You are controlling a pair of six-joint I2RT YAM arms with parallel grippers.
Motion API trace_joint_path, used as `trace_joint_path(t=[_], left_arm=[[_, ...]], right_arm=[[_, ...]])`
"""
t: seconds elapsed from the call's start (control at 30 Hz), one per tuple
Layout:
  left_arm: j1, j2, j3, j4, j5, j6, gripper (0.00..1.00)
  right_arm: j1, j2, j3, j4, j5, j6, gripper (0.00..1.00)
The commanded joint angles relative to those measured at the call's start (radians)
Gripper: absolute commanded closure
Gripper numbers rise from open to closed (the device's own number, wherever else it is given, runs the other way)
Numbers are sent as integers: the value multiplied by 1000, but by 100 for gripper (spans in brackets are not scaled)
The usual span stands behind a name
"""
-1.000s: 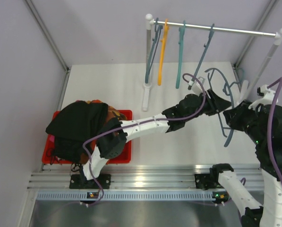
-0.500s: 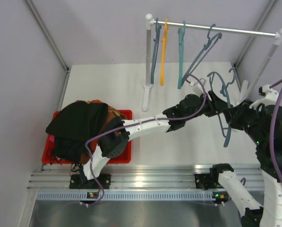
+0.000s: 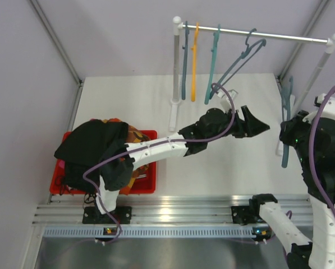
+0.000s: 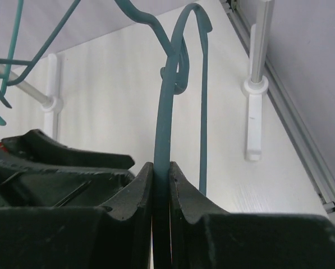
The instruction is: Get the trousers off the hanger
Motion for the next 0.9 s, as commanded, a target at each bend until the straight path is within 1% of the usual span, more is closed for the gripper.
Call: trace_joint_path(t=[0.0,0.17,0.3,0.43,0.6,0.77,0.87], left_arm=[[1,-142,-51,33,11,72,22],[1,-248,-151,28,19,112,22],[-3,-357,-254,2,51,159,22],[-8,-446,-310,-73,48,219,21],[-6,-575,-366,-183,13,311,20],[-6,-714,-468,-242,-2,343,19],[-6,-784,-517,-280,-36,348,18]], right_arm=[[11,16,30,142,56,-63,100],[12,8,-14,286,21,-103,100],[11,37,-4,407,-19,-122,100],[11,121,36,460,-56,-116,100],[11,211,96,493,-56,-100,100],[11,272,104,575,-22,-94,100],[11,316,131,584,-3,-91,100]])
